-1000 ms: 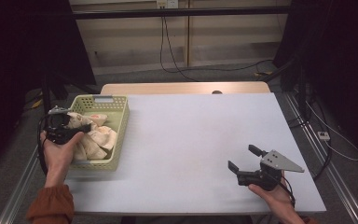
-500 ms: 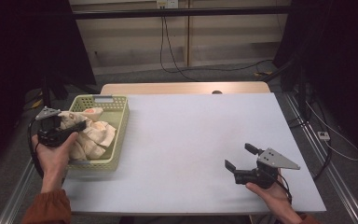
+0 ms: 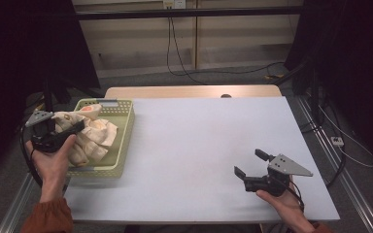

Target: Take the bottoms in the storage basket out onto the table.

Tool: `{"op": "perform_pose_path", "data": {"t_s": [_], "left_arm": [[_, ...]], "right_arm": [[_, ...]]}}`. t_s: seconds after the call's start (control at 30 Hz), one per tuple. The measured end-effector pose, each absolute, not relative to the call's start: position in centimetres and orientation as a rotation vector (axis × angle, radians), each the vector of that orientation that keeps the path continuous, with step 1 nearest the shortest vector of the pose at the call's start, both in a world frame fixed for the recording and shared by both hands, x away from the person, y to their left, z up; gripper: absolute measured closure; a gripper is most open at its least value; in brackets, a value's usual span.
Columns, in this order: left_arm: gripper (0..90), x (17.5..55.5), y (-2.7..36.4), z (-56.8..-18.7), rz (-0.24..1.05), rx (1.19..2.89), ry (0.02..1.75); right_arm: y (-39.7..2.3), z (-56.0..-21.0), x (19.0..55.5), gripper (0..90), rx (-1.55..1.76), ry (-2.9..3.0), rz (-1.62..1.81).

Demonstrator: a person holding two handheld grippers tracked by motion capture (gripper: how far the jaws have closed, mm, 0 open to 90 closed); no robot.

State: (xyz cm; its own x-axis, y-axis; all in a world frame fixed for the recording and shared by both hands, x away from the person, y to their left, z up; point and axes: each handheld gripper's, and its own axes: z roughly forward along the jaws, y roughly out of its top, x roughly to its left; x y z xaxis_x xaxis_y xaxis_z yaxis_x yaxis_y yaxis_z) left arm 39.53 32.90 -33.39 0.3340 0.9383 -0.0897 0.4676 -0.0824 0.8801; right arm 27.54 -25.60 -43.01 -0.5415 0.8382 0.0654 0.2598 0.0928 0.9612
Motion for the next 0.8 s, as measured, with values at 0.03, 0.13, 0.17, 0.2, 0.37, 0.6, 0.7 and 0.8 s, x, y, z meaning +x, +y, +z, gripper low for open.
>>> {"op": "perform_pose_path", "data": {"t_s": [0.03,0.13,0.17,0.2,0.37,0.6,0.7,0.8], "left_arm": [[67.0,39.5,33.0,-33.3,0.653,1.691,1.270],[67.0,39.4,33.1,-33.2,0.657,1.672,1.274],[67.0,39.3,33.1,-33.1,0.664,1.668,1.273],[67.0,39.3,33.1,-33.0,0.670,1.663,1.271],[67.1,39.1,32.9,-32.7,0.696,1.633,1.260],[67.1,38.5,32.7,-32.0,0.715,1.603,1.224],[67.1,38.2,32.6,-31.8,0.747,1.582,1.193],[67.2,38.0,32.5,-31.6,0.768,1.571,1.186]], "right_arm": [[-25.6,-43.0,27.5,4.0,1.075,1.863,1.466],[-25.6,-43.0,27.5,4.0,1.076,1.862,1.465],[-25.6,-43.0,27.5,3.9,1.077,1.862,1.464],[-25.6,-43.0,27.5,3.9,1.077,1.864,1.463],[-25.7,-43.0,27.4,3.9,1.085,1.861,1.468],[-25.7,-43.0,27.4,3.9,1.081,1.861,1.469],[-25.7,-43.0,27.4,3.9,1.079,1.862,1.469],[-25.7,-43.0,27.4,3.9,1.079,1.862,1.470]]}}
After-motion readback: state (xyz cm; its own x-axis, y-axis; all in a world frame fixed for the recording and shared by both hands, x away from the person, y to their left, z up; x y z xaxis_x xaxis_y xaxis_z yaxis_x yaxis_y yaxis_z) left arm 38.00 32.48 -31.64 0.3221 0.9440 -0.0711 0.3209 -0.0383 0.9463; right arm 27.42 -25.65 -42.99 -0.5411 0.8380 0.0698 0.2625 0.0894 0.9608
